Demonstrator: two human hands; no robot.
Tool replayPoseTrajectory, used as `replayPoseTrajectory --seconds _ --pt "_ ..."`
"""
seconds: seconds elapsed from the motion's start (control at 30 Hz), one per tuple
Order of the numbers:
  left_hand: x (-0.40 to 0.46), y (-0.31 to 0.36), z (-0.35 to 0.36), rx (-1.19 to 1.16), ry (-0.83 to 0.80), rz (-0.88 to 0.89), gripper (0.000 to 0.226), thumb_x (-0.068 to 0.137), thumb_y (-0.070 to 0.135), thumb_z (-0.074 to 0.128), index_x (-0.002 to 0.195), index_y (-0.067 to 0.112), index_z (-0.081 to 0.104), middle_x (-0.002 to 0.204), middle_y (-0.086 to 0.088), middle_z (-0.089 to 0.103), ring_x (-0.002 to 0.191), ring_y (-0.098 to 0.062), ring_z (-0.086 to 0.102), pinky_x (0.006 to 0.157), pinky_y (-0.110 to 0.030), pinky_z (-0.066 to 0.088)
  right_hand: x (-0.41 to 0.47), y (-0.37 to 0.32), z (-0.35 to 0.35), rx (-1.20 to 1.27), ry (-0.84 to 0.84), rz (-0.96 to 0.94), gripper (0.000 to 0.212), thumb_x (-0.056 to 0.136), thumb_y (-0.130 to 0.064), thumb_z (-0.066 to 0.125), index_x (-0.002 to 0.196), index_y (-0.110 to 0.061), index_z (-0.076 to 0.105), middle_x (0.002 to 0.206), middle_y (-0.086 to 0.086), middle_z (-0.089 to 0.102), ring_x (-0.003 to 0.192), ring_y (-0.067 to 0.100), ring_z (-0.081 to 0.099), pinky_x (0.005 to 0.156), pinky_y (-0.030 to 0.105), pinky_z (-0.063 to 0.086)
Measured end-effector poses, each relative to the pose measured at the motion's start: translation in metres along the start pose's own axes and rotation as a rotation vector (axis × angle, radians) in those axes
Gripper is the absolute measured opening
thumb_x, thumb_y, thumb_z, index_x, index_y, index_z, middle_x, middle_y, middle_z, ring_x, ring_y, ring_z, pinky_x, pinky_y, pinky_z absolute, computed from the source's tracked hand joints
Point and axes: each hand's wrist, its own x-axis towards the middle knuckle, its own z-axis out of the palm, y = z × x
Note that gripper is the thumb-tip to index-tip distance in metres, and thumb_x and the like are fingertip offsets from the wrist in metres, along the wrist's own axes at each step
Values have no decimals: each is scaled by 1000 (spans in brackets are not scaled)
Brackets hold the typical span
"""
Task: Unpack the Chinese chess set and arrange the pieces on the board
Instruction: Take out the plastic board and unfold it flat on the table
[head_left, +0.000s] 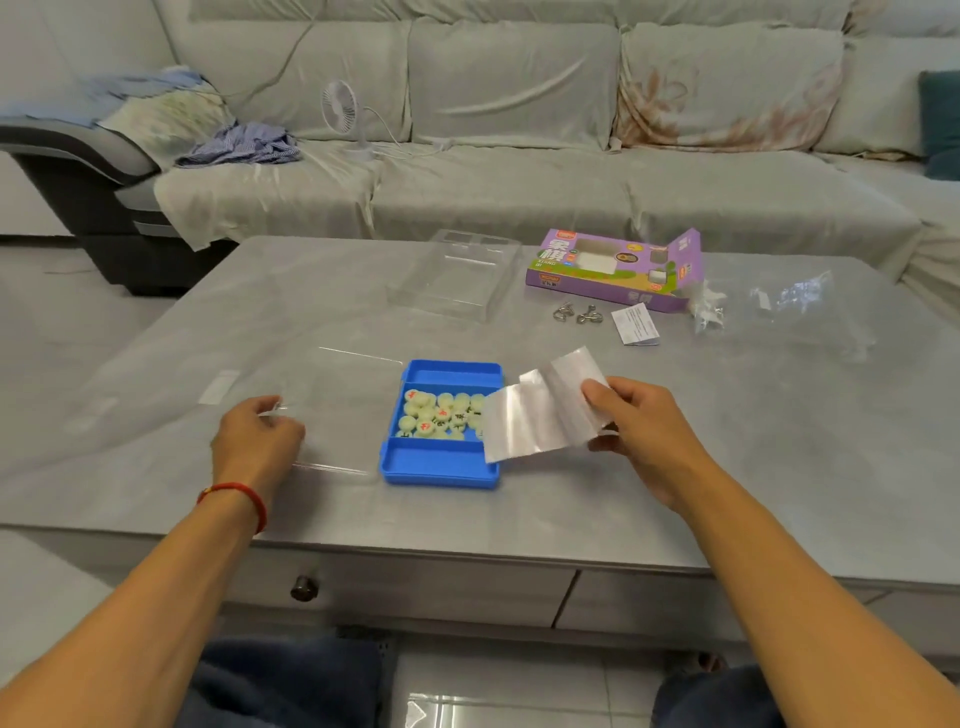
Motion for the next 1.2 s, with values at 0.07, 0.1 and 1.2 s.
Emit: replayPoseTrajectory --seconds 0.07,0.1,1.2 --pt "13 -11 -15 74 106 29 48 85 10 57 133 10 58 122 -16 65 115 -38 58 105 -44 44 -3 -3 5 93 -23 98 25 98 -29 58 107 -10 71 97 11 71 81 22 69 66 31 55" --pt "18 -15 -20 84 148 34 48 87 6 55 135 6 55 124 -18 64 119 -39 55 108 -43 41 -5 -5 7 127 -33 134 25 99 -28 58 109 -8 70 99 13 71 81 24 71 66 32 56" --pt "-117 87 132 -301 -969 42 41 98 48 49 122 14 54 100 -14 75 92 -36 72 83 -44 60 -2 0 -29 -393 -7 -148 28 91 -43 65 118 -35 63 105 -13 68 95 8 66 87 42 57"
